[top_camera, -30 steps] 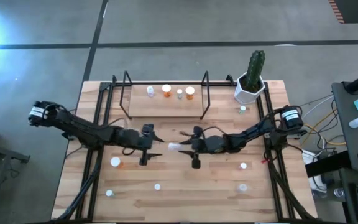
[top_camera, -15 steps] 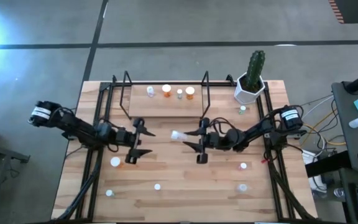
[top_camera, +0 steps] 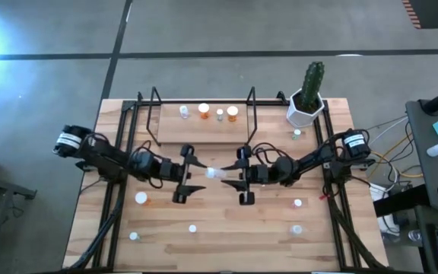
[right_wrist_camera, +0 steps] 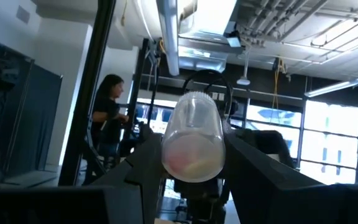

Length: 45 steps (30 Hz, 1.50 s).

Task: Pick and place medicine bottles onto shelf by color
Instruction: Put the top transparent pill bottle on the shelf

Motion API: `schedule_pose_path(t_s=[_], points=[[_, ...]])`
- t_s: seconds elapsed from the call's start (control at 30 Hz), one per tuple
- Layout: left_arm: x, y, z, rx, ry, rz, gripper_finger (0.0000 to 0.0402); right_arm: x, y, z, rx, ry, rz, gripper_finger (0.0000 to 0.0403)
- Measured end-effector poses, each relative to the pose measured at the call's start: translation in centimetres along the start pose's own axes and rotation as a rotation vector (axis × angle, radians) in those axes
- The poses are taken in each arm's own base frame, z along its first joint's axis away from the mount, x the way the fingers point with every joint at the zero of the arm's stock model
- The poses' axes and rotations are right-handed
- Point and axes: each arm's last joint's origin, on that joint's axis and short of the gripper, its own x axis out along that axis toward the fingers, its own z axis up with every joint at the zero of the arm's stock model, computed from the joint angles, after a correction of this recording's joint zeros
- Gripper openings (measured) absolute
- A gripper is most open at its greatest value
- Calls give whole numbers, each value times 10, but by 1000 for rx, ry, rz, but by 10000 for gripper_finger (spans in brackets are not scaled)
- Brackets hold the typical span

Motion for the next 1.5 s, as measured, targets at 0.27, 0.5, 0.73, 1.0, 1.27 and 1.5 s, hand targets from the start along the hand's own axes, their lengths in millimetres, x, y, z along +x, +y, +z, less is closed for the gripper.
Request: schedule_pose_path(t_s=[0.27, 0.5, 0.73, 1.0, 1.27, 1.5], points=[[17, 1, -6, 27, -33, -30, 266, 0, 7, 1, -22, 0, 16, 139], [19, 2, -5, 42, -40, -31, 211, 0, 8, 1, -22, 1, 19, 139], [19, 4, -5, 57, -38, -38, 113, 0, 8, -1, -27, 20, 21, 140], [18, 13, 3, 62, -33, -26, 112, -1, 7, -11, -60, 155, -85, 196], [11, 33, 24, 96, 221, 155, 112, -10, -1, -17, -230, 553, -289, 250], [-4, 72, 17, 62, 647, 560, 112, -29, -5, -1, -222, 835, -345, 178]])
